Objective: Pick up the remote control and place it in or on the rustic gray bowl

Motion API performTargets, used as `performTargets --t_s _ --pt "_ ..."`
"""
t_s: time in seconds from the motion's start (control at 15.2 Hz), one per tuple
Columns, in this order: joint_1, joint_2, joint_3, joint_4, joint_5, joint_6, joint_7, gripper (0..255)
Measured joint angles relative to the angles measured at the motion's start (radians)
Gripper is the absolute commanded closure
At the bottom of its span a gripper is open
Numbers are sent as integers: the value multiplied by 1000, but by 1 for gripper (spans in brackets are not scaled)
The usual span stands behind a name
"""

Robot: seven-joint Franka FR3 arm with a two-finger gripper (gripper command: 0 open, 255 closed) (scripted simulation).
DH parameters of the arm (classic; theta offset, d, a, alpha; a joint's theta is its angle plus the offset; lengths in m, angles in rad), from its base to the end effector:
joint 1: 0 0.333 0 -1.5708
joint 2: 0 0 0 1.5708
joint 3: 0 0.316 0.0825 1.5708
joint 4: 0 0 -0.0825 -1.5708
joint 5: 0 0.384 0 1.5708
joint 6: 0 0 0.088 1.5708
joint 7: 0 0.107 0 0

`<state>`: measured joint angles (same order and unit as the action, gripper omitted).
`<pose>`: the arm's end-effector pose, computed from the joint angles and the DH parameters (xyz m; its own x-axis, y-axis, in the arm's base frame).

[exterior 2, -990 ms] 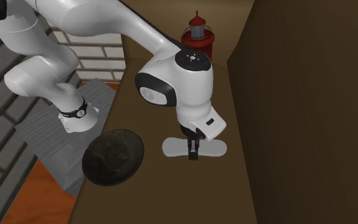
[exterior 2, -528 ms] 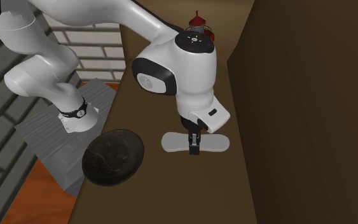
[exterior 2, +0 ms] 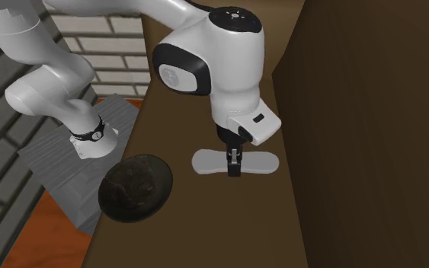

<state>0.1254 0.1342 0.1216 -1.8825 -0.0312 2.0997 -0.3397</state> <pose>0.5852 0.1435 0.4452 0.8224 0.5639 0.0751 0.5626 -0.8258 0.0392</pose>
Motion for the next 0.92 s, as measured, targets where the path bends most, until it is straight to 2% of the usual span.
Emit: performTargets --t_s 0.92 --pt "-1 -31 0 154 6 -185 -7 255"
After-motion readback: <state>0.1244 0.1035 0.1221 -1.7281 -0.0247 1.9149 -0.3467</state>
